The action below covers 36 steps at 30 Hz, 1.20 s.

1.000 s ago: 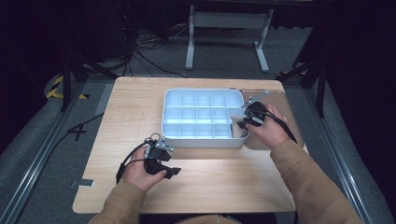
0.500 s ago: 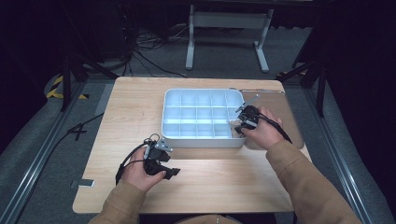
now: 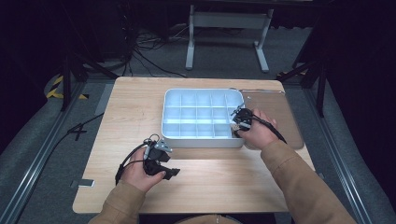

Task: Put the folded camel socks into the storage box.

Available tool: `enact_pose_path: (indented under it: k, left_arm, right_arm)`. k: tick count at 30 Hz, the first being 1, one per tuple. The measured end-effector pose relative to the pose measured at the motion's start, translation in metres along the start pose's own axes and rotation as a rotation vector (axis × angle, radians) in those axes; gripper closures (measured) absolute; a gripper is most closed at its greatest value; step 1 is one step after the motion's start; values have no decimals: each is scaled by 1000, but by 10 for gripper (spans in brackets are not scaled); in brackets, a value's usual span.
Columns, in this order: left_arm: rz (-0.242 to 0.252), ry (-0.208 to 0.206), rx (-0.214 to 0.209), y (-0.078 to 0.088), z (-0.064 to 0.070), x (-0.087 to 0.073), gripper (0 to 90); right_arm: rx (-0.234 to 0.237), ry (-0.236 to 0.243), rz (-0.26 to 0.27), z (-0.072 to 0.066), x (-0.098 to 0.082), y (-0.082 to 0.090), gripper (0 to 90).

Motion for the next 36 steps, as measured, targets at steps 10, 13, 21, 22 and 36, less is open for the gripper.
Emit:
enact_pose_path:
  k: [10,13,21,22,36]
  left_arm:
    - [-7,0,-4,-1,1,0,361]
    - [-7,-4,-9,-2,1,0,360]
    - [-3,0,-4,-1,1,-1,360]
    - [-3,-3,-1,-1,1,-1,359]
    - [2,15,11,7,3,-8,359]
  right_arm:
    - [13,-21,-21,1,1,-6,734]
    - [26,-16,-9,1,0,-4,717]
    - [48,-62,85,5,-2,20,615]
    - [48,-68,106,6,-2,25,611]
    - [66,-47,314,-1,-11,83,596]
Point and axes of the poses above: each handheld gripper's, and its own axes: y roughly backward along the jaws, x roughly out of its top, z roughly to its right, the point moved 5 cm from there along -y, roughly forward along the jaws, and after that the axes turned 4 degrees about y, right-handed, at the moved point
